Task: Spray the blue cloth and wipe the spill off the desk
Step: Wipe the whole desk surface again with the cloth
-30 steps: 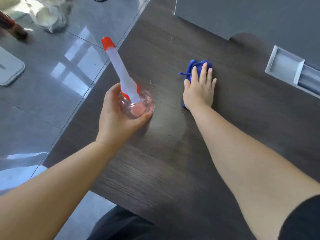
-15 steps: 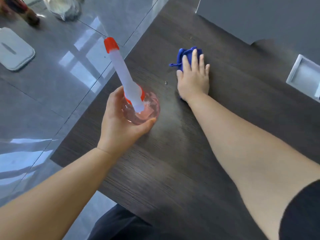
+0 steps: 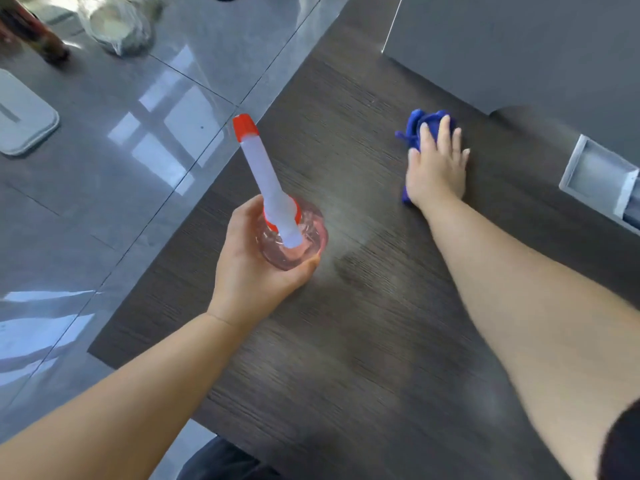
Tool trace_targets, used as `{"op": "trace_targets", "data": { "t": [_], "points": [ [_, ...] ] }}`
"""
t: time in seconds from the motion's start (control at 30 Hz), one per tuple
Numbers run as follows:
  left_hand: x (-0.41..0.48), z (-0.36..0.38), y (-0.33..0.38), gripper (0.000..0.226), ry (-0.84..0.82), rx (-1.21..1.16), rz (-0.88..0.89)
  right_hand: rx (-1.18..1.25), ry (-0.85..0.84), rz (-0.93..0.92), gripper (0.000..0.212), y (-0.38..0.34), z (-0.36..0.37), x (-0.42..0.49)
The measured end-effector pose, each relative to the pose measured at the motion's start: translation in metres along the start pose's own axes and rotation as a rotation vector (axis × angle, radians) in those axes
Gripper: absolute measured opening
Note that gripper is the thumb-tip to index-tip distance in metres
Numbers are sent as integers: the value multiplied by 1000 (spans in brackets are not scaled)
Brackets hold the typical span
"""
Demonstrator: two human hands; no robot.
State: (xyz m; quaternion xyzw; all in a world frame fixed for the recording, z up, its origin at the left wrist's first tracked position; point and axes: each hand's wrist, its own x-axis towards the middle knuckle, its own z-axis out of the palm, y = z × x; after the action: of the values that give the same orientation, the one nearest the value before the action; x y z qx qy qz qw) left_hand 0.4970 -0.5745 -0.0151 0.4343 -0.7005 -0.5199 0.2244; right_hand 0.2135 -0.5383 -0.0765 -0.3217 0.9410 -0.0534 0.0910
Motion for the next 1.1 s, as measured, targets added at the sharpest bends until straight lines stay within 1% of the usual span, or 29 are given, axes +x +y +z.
{"op": "trace_targets", "data": {
  "t": [0.03, 0.07, 0.1, 0.13, 0.2, 0.23, 0.27, 0.3, 0.33, 0.4, 0.43, 0.47, 0.5, 0.53, 0.6, 0.67, 0.7, 0.73, 0.77, 0.8, 0.87, 0.9, 0.93, 0.97, 1.0, 1.03, 1.1],
  "points": [
    [1, 2, 0, 78, -8, 1, -3, -9, 17, 44, 51, -19, 2, 4],
    [1, 3, 0, 77, -14, -2, -3, -28, 22, 9, 52, -36, 5, 4],
    [3, 5, 0, 76, -20, -6, 1, -56, 9, -101, 53, -47, 9, -2],
    [4, 6, 0, 76, -21, -6, 7, -81, -27, -259, 53, -52, 13, -13],
    [6, 8, 0, 75, -27, -5, 21, -83, -136, -596, 51, -36, 10, -32],
    [7, 9, 0, 74, -29, -7, 28, -57, -177, -711, 49, -21, 4, -31],
    [8, 9, 0, 72, -32, -11, 36, -47, -188, -758, 47, -8, -1, -20],
    [9, 10, -1, 71, -39, -12, 43, -59, -174, -727, 47, 1, -5, -4],
    [10, 10, -1, 71, -48, -2, 51, -84, -149, -623, 47, 4, -6, 13],
    [11, 10, -3, 73, -47, 34, 80, -64, -117, -317, 49, -10, -8, 45],
    [11, 10, -3, 73, -47, 50, 91, -41, -92, -196, 49, -23, -6, 54],
    [11, 9, -3, 73, -46, 61, 97, -34, -67, -124, 50, -38, -3, 57],
    [10, 9, -2, 73, -42, 68, 98, -40, -54, -114, 51, -50, 0, 55],
    [10, 9, -2, 73, -37, 68, 100, -54, -51, -164, 51, -59, 3, 47],
    [10, 11, -1, 72, -37, 53, 94, -82, -81, -377, 51, -60, 6, 17],
    [10, 15, 0, 71, -40, 39, 87, -72, -136, -614, 50, -35, 7, -27],
    [11, 17, 1, 70, -40, 43, 92, -59, -167, -702, 49, -14, 7, -49],
    [12, 21, 2, 69, -42, 49, 101, -51, -176, -750, 48, 12, 4, -68],
    [12, 24, 3, 69, -45, 53, 105, -64, -142, -739, 48, 42, 2, -78],
    [14, 28, 5, 69, -51, 52, 109, -64, -114, -638, 47, 69, -1, -81],
    [17, 38, 8, 69, -75, 54, 118, -6, -87, -260, 46, 98, -6, -79],
    [19, 43, 10, 71, -90, 54, 126, 4, -47, -80, 48, 95, -5, -79],
    [21, 51, 13, 73, -106, 53, 133, -7, -13, 39, 49, 84, -2, -87],
    [23, 57, 16, 74, -117, 50, 139, -7, 10, 75, 49, 69, 4, -99],
    [26, 65, 19, 74, -132, 52, 145, 4, 42, 29, 49, 57, 11, -117],
    [29, 71, 23, 75, -150, 55, 149, 23, 48, -82, 49, 49, 17, -138],
    [36, 84, 27, 76, -181, 64, 149, -32, -30, -383, 49, 55, 23, -183]
  ]
}}
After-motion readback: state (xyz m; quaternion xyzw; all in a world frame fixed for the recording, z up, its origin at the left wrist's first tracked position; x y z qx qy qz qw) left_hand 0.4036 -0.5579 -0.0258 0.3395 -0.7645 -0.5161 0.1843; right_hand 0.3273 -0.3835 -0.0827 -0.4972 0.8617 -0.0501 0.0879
